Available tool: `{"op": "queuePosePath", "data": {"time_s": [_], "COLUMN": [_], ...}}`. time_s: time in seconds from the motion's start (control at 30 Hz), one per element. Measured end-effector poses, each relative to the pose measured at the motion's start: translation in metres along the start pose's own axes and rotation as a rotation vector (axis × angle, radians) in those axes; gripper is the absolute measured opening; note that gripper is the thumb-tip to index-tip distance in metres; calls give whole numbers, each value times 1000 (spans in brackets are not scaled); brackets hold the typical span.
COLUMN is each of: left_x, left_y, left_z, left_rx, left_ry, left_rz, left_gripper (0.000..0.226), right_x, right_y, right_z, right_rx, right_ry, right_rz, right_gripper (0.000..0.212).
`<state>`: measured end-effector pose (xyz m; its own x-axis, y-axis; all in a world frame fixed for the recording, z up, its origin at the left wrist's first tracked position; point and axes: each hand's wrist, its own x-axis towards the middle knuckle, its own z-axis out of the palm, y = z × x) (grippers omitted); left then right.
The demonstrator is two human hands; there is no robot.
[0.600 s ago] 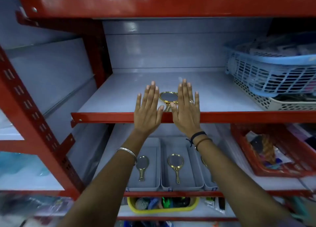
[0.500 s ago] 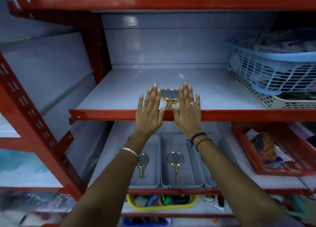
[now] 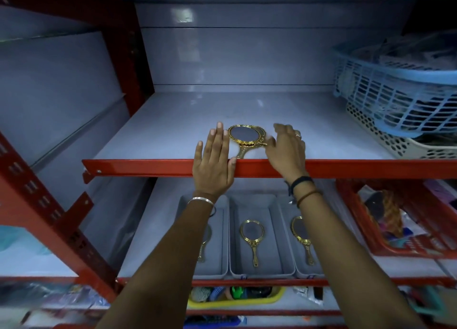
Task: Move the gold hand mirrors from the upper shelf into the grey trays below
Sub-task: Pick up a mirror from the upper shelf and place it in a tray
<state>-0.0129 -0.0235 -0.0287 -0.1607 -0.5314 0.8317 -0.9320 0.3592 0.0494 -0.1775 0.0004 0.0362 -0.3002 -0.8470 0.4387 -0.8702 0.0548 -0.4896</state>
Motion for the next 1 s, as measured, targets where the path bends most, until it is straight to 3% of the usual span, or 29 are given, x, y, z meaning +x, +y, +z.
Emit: {"op": "queuePosePath", "data": {"time_s": [0.1, 0.23, 0.33, 0.53, 0.63, 0.73, 1.0], "left_x": [3, 17, 20, 19, 20, 19, 16], "left_y": [4, 4, 1, 1, 2, 4, 7], "left_z": [-8, -19, -19, -16, -19, -19, -19], "left_rx": [-7, 9, 57, 89, 81, 71, 22], "left_ry": [-76, -139, -156, -150, -168, -154, -151], "left_rz": [-42, -77, -43, -45, -45, -49, -63], "left_gripper": [63, 65, 63, 63, 63, 63, 63], "right_x": [16, 22, 24, 25, 15, -12, -123], "right_y": [8, 6, 8, 12, 16, 28, 108], "right_z": [-6, -5, -7, -32, -51, -71, -75], "right_rx": [-223, -208, 21, 751, 968, 1100, 1261], "right_ry": [-275, -224, -225, -219, -204, -253, -379], "right_rz": [81, 131, 201, 496, 524, 497, 602], "right_gripper": [31, 25, 28, 26, 23, 11, 9]}}
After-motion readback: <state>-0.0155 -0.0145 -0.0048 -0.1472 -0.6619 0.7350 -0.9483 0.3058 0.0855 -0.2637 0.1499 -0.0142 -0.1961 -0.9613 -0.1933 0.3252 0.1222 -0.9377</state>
